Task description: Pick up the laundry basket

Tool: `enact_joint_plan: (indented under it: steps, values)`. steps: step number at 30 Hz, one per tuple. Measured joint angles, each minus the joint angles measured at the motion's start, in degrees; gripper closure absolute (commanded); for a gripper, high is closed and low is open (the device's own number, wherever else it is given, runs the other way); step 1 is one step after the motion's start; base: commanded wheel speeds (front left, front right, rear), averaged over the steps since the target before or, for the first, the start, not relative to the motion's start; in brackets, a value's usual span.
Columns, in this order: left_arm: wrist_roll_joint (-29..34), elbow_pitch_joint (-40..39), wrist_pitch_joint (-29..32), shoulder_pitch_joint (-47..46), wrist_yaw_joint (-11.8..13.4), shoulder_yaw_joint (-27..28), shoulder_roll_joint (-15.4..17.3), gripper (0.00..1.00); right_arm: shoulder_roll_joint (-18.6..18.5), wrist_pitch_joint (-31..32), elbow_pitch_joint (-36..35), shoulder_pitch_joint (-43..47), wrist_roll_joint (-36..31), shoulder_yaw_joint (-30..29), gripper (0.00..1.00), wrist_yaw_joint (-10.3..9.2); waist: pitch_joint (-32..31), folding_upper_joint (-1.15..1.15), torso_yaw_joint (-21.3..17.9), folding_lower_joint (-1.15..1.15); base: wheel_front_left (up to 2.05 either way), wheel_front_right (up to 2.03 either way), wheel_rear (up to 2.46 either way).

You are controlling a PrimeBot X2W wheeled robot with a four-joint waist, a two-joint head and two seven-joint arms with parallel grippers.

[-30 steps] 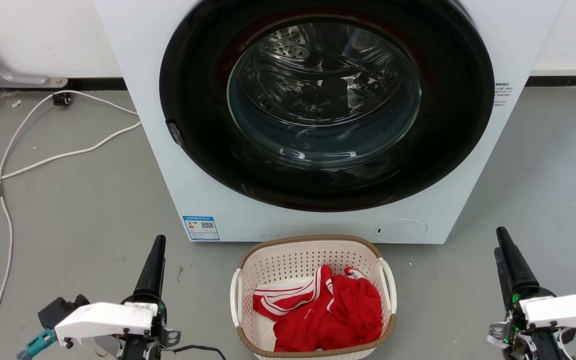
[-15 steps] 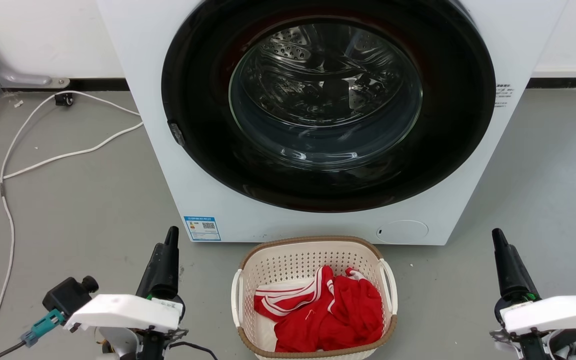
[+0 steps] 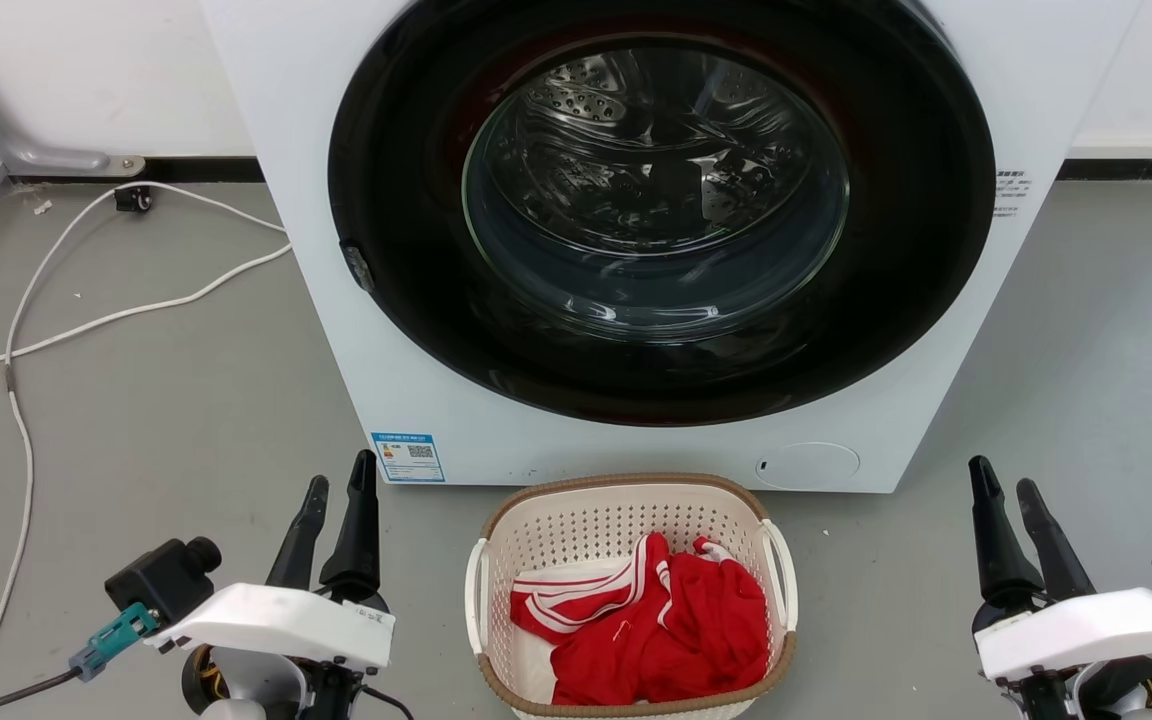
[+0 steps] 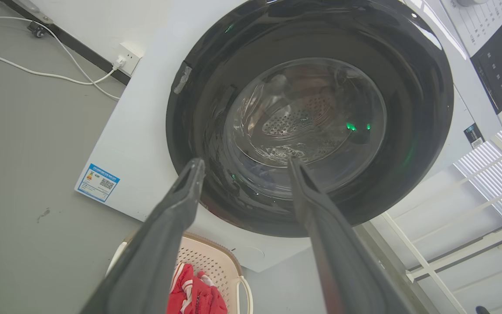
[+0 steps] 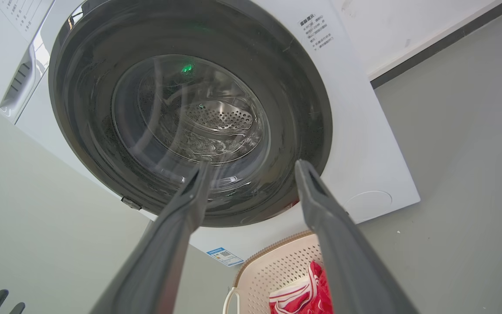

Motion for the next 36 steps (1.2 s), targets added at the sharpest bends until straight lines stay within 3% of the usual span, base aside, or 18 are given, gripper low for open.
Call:
enact_joint_plan:
  steps: [9,36]
  values:
    - [9.4,0.4,-2.1,0.0,1.5,-1.0,0.4,0.00,0.0,-0.5,-1.7,1.1,-11.0,0.6,0.00,0.01,-0.1,0.00,0.2,0.00,0.00,0.00,0.00]
    - [25.2,0.9,-6.0,0.0,2.8,-3.2,0.8,0.00,0.1,-2.3,-3.0,2.4,-28.5,1.6,0.00,0.01,-0.5,0.00,0.7,0.00,0.00,0.00,0.00]
